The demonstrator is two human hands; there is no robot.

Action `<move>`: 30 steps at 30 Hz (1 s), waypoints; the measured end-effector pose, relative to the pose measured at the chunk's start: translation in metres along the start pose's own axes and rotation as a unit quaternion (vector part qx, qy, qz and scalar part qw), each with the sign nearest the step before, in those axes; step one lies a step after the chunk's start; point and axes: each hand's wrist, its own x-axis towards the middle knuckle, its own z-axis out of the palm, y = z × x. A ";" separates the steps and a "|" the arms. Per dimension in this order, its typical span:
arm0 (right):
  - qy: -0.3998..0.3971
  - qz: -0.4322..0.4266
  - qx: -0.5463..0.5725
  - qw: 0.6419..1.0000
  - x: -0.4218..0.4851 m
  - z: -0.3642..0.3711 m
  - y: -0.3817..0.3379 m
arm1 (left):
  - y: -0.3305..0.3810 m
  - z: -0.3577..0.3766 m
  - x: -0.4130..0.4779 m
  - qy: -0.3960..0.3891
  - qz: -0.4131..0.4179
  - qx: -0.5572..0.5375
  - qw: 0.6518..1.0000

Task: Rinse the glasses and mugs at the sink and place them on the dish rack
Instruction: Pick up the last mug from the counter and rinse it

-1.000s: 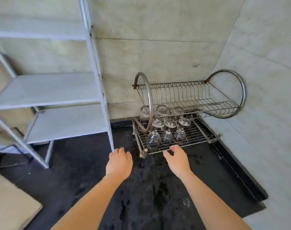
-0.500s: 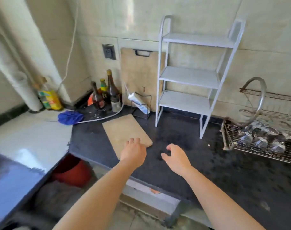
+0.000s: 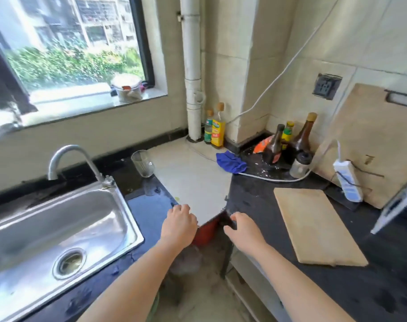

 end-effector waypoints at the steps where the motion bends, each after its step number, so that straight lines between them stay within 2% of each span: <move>1: -0.012 -0.005 -0.005 1.000 0.013 0.014 -0.016 | -0.021 -0.006 0.008 -0.009 -0.012 0.004 1.000; 6: -0.068 -0.031 -0.014 0.997 0.071 0.066 -0.091 | -0.116 -0.034 0.041 0.016 -0.086 -0.026 0.996; 12: -0.094 -0.056 -0.025 0.994 0.136 0.091 -0.158 | -0.182 -0.055 0.095 0.017 -0.140 -0.076 0.987; 20: -0.109 -0.070 -0.043 0.991 0.243 0.111 -0.209 | -0.203 -0.063 0.196 0.034 -0.115 -0.140 0.983; 25: -0.113 -0.095 0.019 0.989 0.291 0.130 -0.230 | -0.211 -0.060 0.250 0.026 -0.101 -0.141 0.984; 30: -0.112 -0.078 0.042 0.990 0.319 0.149 -0.236 | -0.217 -0.057 0.277 0.014 -0.069 -0.146 0.987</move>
